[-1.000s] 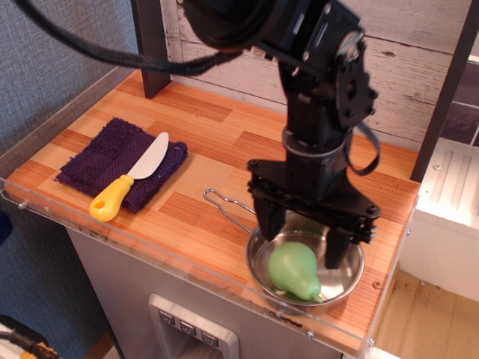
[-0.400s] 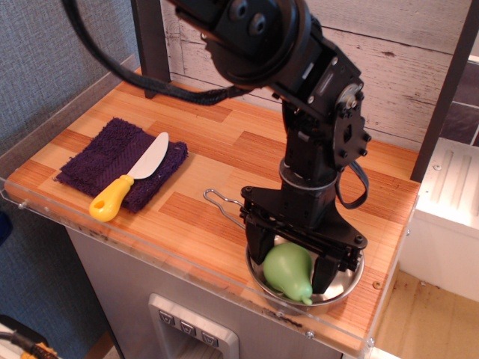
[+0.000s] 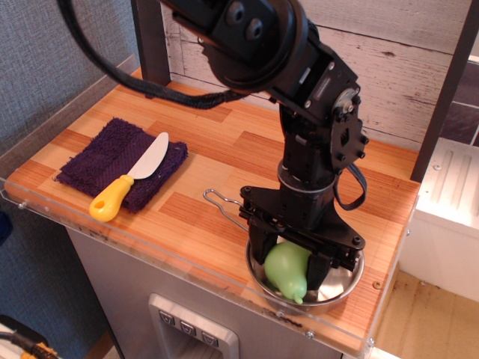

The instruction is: Move the pear above the pot.

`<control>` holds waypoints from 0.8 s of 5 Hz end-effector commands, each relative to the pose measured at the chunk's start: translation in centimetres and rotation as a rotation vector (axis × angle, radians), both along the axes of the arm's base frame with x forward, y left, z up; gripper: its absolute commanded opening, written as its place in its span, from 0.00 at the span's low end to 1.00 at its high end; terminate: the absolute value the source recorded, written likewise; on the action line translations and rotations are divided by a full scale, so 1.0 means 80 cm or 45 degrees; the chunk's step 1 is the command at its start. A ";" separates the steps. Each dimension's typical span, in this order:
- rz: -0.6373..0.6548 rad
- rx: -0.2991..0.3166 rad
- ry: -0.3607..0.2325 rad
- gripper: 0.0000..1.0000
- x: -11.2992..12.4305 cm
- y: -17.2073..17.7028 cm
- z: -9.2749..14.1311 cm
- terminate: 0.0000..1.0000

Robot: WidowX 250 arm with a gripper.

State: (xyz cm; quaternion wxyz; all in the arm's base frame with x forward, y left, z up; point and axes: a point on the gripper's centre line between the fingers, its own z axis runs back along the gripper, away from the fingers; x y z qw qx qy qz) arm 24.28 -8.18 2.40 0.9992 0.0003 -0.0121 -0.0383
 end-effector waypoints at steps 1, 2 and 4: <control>-0.072 -0.105 -0.199 0.00 0.035 0.003 0.078 0.00; -0.153 -0.085 -0.222 0.00 0.072 0.011 0.083 0.00; -0.390 -0.079 -0.251 0.00 0.150 -0.010 0.036 0.00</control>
